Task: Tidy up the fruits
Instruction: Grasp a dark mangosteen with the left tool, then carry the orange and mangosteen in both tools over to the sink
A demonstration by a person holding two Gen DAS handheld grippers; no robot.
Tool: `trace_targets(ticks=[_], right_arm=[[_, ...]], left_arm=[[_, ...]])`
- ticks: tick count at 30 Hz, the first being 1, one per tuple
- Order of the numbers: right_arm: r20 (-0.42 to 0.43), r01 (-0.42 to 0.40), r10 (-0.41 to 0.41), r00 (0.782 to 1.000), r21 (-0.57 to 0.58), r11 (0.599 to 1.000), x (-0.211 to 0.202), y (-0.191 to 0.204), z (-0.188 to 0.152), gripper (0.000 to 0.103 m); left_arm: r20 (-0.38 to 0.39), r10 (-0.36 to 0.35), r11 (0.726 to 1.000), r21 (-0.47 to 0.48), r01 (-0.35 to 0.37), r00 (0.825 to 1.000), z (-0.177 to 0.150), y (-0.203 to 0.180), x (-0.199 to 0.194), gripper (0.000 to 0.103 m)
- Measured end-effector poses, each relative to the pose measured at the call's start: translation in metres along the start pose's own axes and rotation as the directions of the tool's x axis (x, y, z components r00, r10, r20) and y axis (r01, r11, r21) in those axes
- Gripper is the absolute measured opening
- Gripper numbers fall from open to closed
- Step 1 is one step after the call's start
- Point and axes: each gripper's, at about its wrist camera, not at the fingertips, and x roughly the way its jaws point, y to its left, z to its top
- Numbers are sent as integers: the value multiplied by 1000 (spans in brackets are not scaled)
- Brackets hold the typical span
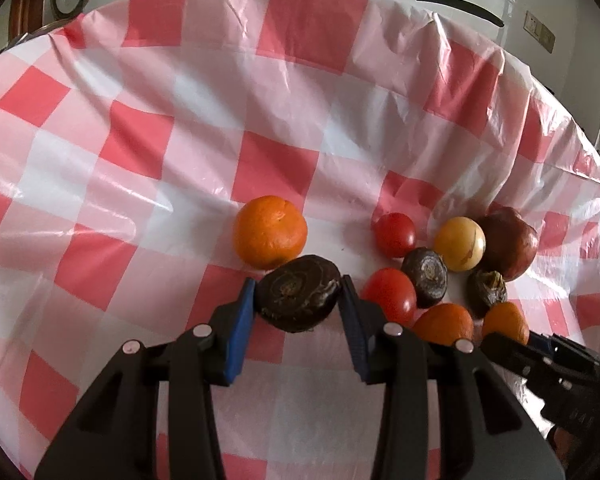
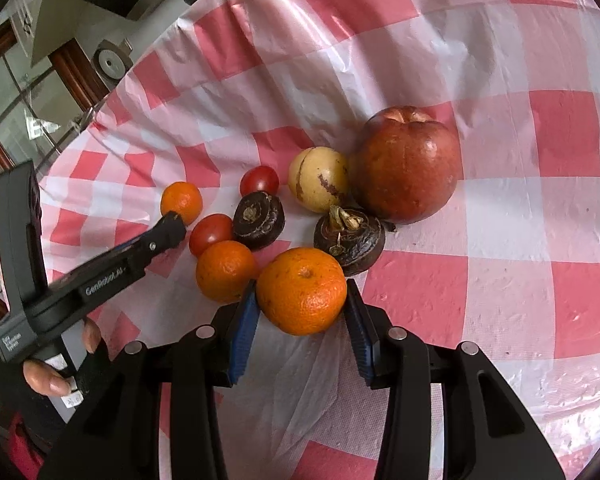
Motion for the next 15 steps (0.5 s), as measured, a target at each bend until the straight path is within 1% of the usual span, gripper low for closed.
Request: trace_targets(ticks=[3,7,12,15], right_arm=[[32,-34,34,999,22,999,-7,-7,1,42],[53,-52,50,997,29,998,-12,-10,1,42],[114,-36,29,993,55,998,-27,-17,-1,42],[151,-22,13,988,59,998,-40,-13,-9,42]], left_arm=[[16,14,1000,21,-14,1000,-10,-7,-10,42],[25,27,999,34,-28,999,-28,-16,-24,42],[45,46,998,42,-48,998,-51,-9,-50,42],[53,43,998,41,-45,998,-62,-6,-66,42]])
